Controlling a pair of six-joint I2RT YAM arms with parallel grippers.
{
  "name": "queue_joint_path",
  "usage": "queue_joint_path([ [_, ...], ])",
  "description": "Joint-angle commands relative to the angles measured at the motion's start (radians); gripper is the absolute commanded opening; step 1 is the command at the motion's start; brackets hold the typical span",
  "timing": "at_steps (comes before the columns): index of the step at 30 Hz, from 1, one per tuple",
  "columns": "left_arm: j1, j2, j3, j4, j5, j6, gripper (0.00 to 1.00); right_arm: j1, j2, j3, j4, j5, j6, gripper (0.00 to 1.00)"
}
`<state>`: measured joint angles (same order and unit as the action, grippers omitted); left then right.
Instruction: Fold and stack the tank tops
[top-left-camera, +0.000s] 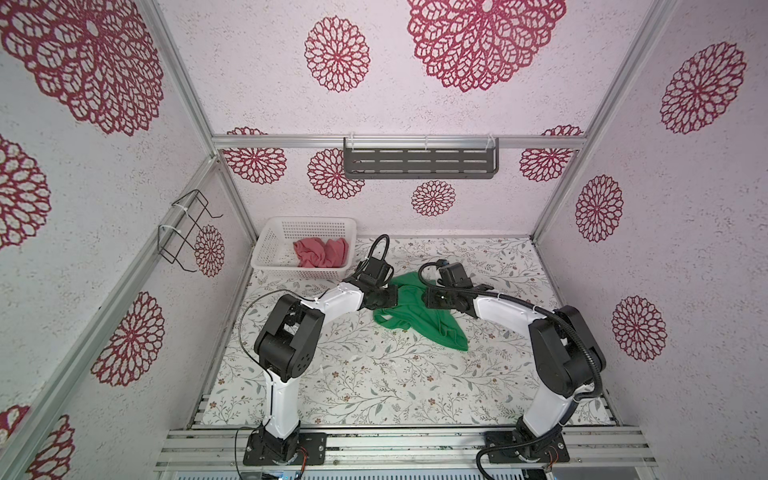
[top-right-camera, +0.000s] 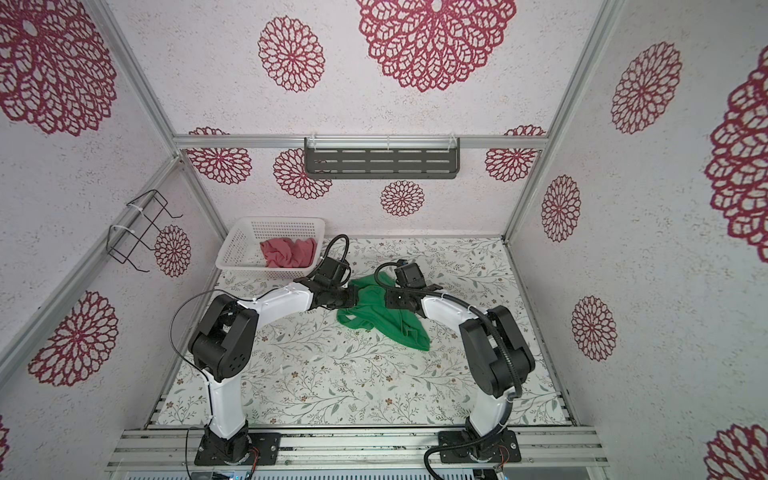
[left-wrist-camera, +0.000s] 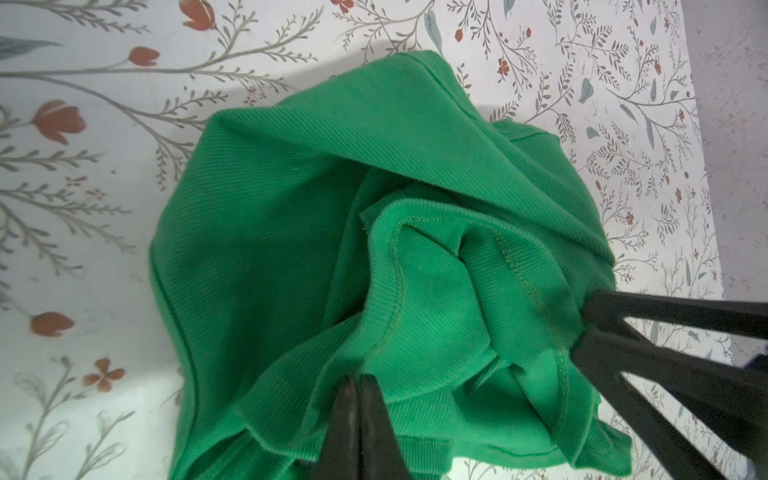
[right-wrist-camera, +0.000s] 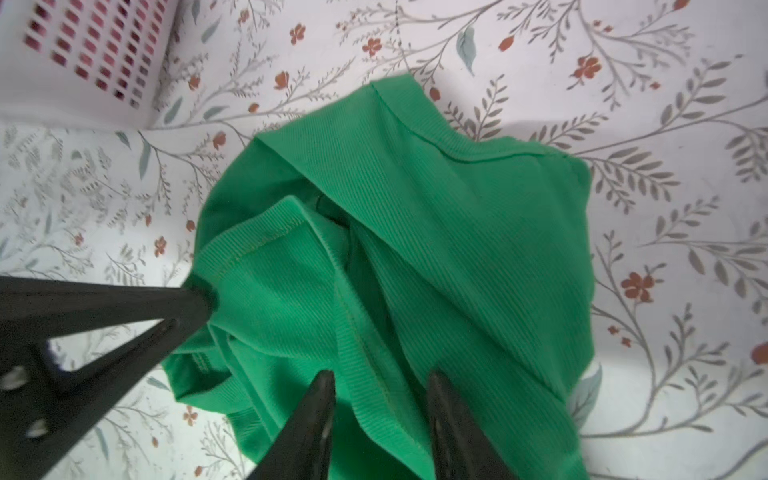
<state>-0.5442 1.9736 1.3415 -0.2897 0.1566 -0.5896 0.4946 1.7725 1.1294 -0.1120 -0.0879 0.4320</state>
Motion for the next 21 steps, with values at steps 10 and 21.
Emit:
queue_joint_path([
  [10,-0.044,-0.27,-0.036,-0.072,-0.053,0.052,0.0,-0.001,-0.212,-0.068,-0.102,0.074,-0.045,0.0],
  [21,-0.047,-0.298,-0.126,-0.041,-0.065,-0.025,0.17,-0.008,-0.575,-0.335,-0.242,0.02,-0.074,0.0],
])
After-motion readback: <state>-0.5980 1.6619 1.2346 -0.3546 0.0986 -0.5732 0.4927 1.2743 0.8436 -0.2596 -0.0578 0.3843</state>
